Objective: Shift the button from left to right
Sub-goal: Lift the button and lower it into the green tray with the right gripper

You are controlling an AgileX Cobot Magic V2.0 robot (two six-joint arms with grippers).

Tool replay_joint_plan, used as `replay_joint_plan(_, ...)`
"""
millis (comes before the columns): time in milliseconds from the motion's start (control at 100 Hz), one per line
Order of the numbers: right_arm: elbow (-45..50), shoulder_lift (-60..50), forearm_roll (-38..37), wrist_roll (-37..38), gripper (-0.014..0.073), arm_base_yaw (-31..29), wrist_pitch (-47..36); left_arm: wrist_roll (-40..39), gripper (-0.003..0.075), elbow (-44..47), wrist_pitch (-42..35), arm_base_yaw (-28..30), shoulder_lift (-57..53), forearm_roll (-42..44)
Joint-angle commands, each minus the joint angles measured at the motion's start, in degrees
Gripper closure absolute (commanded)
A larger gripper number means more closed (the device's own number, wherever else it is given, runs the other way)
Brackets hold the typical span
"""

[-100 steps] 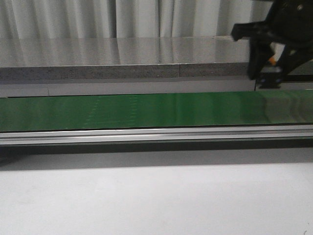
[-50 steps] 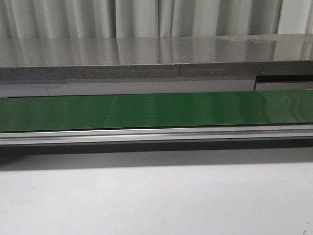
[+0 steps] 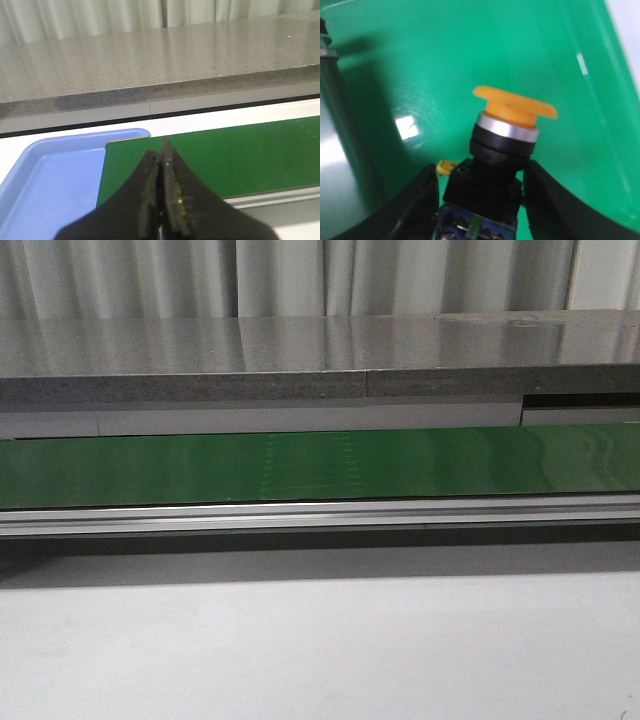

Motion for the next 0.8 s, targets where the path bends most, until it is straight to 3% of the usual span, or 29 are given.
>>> replay_joint_plan(0,-2.0,-1.2,1.9,-1.4,0.0405,-0.1,-3.1,-0.1,0.0739,-1.6,-5.0,-0.4,0.4,-0.2)
replay_joint_plan(110,-2.0,0.2,4.4,-2.5,0.0368,-0.1,-4.0,-0.1,0.0739,-1.6,-5.0,-0.4,0.4,-0.2)
replay_joint_plan(350,-2.0,2.2,5.2,-2.5,0.0183,-0.1,-3.5,-0.1,0.0739,-1.6,-5.0,-0.4,0.4,-0.2)
replay_joint_plan(790,-2.0,2.0,5.7,-2.4,0.0057,-0.1,-4.0,-0.1,0.0739,-1.6,-5.0,-0.4,0.4,-0.2)
